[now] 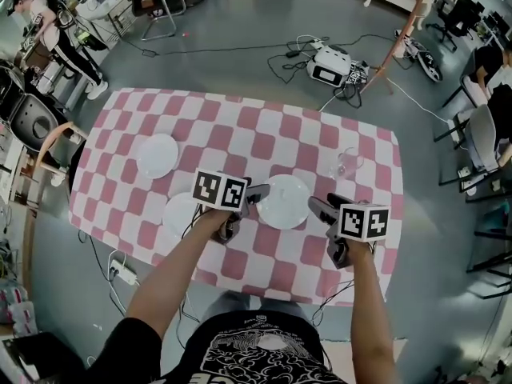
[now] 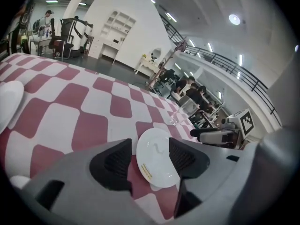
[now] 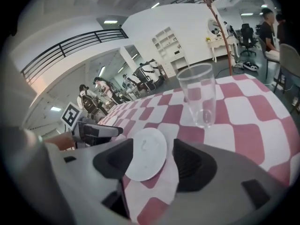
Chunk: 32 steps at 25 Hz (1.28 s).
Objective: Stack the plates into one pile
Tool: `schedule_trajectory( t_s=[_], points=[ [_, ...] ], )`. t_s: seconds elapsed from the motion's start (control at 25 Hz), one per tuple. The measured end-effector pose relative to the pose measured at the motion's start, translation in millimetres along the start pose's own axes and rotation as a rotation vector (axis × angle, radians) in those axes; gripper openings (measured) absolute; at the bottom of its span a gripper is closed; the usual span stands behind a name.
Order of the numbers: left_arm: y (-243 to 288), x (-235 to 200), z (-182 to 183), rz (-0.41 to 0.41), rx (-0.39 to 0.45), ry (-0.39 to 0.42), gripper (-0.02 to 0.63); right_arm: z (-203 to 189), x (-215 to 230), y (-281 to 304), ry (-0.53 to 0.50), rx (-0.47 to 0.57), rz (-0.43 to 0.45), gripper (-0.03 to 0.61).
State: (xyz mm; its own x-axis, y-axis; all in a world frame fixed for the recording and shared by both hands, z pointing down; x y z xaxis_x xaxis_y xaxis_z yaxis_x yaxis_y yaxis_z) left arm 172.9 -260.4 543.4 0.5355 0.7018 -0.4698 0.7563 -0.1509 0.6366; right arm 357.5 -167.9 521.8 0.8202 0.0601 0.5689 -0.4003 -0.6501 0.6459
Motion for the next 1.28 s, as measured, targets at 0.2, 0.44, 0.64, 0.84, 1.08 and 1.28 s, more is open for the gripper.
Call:
schedule_trajectory(
  t_s=[0.2,0.44,0.64,0.84,1.08,1.28],
  points=[
    [14,-3,-18,-0.012,-0.059,-0.052,0.256,-11,12,15,0.043,-0.063,0.030,0.270],
    [19,-6,-32,-0.013,-0.090,-0.120,0.256,-26,19,30,0.079,-0.132,0.053,0.261],
    [24,-7,-42,0.007,-0.098,-0.164,0.198,-31,22,39,0.099,-0.171,0.069,0.253],
    [26,-6,-45,0.020,-0.097,-0.188,0.168,-33,19,46,0.132,-0.191,0.095,0.223],
    [26,-8,-51,0.053,-0.104,-0.197,0.082,-34,20,51,0.162,-0.199,0.105,0.179],
    [21,-10,-54,0.083,-0.109,-0.196,0.066,-30,25,52,0.141,-0.179,0.042,0.057]
  ],
)
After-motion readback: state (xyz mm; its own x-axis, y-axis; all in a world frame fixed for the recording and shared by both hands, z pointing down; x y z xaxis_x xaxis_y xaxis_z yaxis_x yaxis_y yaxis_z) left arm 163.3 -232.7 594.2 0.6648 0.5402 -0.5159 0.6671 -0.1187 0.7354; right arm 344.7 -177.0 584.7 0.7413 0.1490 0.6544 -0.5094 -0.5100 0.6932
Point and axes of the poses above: the fingertips, and each gripper's own axes: y forward along the fingers, x to its right, z out of its top, the point moved 4 cm from there along -y, backward along the fingers, and after that the axes turned 8 degrees about y, right-handed, at the moved point
